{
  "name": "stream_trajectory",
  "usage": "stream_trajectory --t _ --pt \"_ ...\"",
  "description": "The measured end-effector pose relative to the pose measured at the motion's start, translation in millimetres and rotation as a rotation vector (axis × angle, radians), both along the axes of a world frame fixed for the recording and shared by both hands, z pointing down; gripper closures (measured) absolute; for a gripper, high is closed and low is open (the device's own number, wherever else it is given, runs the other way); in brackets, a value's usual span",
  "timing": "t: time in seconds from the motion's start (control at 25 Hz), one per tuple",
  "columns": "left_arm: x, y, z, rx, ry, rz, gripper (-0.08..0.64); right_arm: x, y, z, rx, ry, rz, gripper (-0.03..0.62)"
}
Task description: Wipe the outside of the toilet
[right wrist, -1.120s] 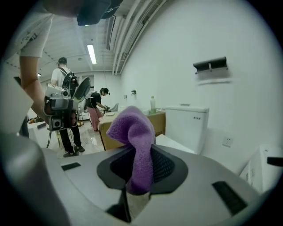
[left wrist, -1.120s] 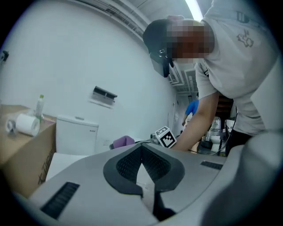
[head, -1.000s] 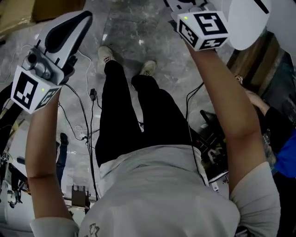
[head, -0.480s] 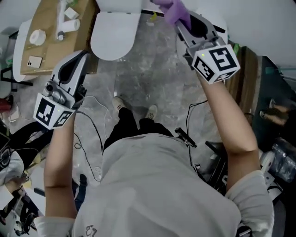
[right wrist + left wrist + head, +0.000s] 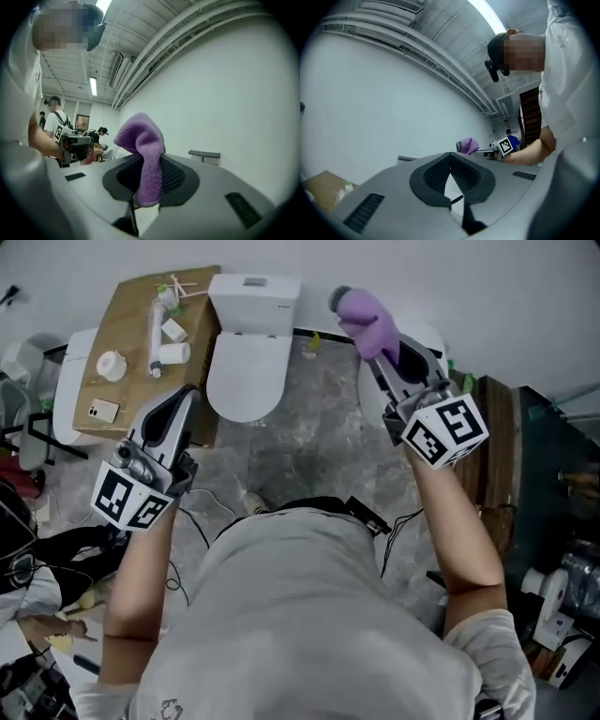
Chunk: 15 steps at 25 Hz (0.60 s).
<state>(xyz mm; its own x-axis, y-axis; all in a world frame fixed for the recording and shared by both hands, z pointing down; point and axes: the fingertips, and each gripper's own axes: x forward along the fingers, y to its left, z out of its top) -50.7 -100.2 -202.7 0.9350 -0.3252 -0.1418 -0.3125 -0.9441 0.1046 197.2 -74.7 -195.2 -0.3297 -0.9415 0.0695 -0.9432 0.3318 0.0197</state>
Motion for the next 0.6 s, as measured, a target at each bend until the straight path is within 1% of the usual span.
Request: stream_trajectory --t 0.12,0.2,0.36,0.48,0.6 --pt "0.2 0.5 -6.9 0.000 0.007 -0.035 0.554 -5.1 3.4 0.7 0.000 -0.018 -0.023 0.511" --pt "-3.3 4.9 -13.5 0.001 0.031 -0.088 0.554 -9.7 2.1 1.0 0.005 -0.032 -0.061 0.511" --pt "-1.1 20.2 -25.2 0.031 0.060 -0.223 0.554 -13.1 -3.9 0.3 0.017 -0.051 -0.186 0.511" --pt "4.6 38.9 -26.6 0.015 0.085 -0.325 0.554 -11.6 -1.7 0.0 0.010 -0.056 -0.282 0.511" --pt "10.7 64.1 -20.2 -0.010 0.083 -0.401 0.554 -13.0 11.8 3.7 0.005 -0.053 -0.364 0.511"
